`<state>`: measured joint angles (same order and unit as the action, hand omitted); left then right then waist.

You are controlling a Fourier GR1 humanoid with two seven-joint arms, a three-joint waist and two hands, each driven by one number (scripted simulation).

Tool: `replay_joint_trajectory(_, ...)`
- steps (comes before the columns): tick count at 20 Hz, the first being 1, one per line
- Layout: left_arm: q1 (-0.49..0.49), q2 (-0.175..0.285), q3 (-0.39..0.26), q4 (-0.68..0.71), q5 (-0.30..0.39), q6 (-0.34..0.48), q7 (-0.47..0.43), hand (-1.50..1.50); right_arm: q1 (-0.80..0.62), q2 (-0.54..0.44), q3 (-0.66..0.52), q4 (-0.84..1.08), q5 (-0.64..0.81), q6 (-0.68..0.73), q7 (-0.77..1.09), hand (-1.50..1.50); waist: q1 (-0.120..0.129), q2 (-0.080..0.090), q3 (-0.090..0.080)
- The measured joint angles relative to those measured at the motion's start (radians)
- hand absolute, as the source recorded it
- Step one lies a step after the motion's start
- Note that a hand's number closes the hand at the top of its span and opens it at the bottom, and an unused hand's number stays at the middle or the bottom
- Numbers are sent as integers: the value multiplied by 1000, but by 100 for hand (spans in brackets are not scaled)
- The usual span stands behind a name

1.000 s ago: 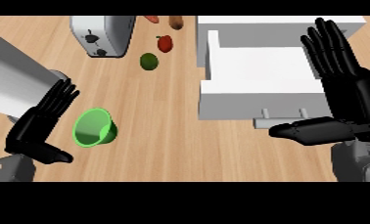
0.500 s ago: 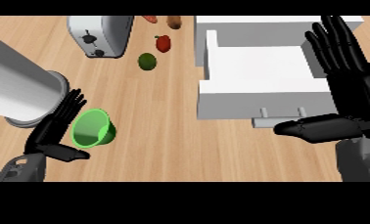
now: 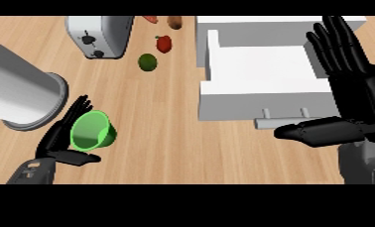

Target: Pick up the cup, place it into the drawer and close the drawer

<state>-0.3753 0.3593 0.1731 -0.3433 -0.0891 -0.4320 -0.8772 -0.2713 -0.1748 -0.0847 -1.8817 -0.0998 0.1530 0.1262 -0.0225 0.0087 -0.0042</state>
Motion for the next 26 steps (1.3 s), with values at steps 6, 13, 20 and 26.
replay_joint_trajectory(6,-29,-16,-11,59,-16,21,-47,-150,-6,-3,-10,8,-12,8,-3,-150,-7,3,-1)
replay_joint_trajectory(13,-67,-33,-21,101,-30,34,-69,-150,-26,-11,-21,30,-22,17,-8,-150,-10,6,-2)
replay_joint_trajectory(20,-87,-56,-32,112,-28,-1,-63,150,-30,-21,-31,33,-27,21,-1,-150,-10,5,-2)
replay_joint_trajectory(26,-79,-86,-42,68,-22,-2,-100,150,-24,-31,-38,29,-27,25,5,-150,-9,4,-2)
